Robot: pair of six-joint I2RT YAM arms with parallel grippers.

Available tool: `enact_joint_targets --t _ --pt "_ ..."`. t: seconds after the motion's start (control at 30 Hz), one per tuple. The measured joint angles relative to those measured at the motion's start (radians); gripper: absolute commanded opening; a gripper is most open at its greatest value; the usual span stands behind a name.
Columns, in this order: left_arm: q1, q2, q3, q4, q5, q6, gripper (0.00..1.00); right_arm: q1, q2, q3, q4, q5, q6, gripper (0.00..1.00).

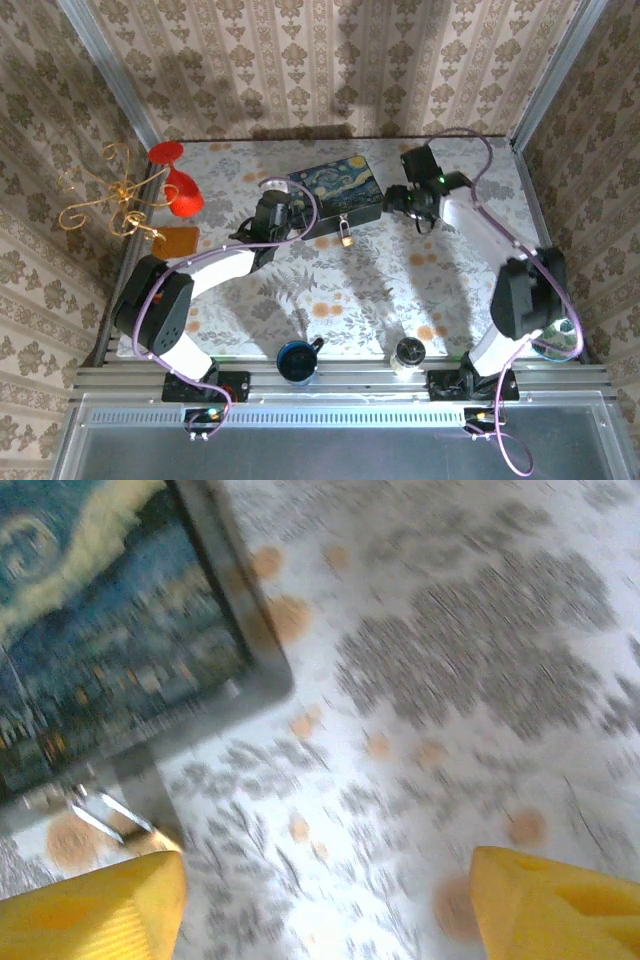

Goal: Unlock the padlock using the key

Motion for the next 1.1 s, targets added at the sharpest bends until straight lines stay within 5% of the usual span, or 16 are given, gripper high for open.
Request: enact_joint_targets --t 0.23,0.43,1.1 --pt "-0.003 -0.069 -0.040 -0.060 -0.010 0.019 1.00 0.144 -0.275 -0.274 -0.089 0.039 0.018 0.60" --pt "-0.003 -0.104 -0.067 -0.082 -0.009 0.019 1.00 0.257 -0.325 -0.369 -0.174 0.010 -0.058 0.54" --pt "-0.002 -0.127 -0.069 -0.128 -0.009 0.010 1.00 0.408 0.063 -0.335 -0.111 -0.015 -0.144 0.39"
